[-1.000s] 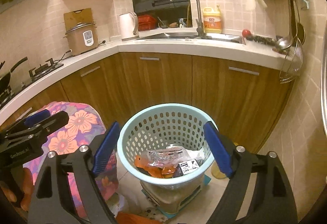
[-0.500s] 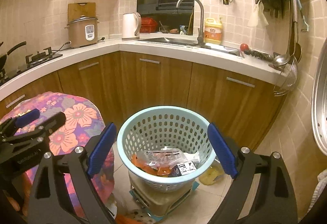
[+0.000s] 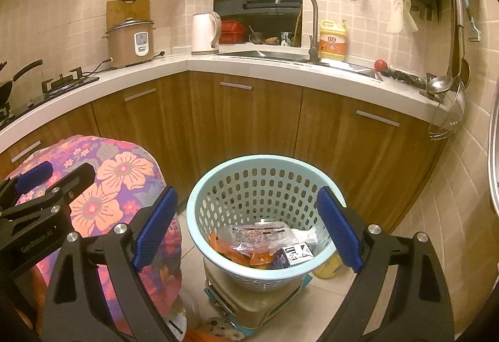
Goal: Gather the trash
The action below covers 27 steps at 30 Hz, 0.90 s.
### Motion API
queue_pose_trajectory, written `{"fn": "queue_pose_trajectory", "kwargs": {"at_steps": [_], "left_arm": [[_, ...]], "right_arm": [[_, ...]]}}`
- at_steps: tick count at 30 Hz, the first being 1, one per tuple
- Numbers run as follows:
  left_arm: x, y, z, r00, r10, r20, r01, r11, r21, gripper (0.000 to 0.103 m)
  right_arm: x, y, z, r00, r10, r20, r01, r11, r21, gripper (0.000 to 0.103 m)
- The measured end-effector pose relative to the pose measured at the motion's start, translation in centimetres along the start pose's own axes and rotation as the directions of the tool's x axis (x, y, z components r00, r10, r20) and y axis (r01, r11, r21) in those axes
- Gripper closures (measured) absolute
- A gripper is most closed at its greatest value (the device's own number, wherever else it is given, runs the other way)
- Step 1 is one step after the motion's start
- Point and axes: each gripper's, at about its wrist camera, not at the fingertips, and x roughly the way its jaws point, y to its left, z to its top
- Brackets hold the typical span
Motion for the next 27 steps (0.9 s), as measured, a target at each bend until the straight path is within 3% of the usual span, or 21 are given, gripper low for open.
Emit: {"fn": "queue_pose_trajectory", "kwargs": {"at_steps": [27], "left_arm": [[0.63,-0.56,-0.38,0.999,-0.017,-0.029,0.018,1.0,0.025,0.018]], "right_arm": [[0.72,-0.69,0.11,1.0,0.006,-0.01,-0.006,1.0,0.015,0.017]]}}
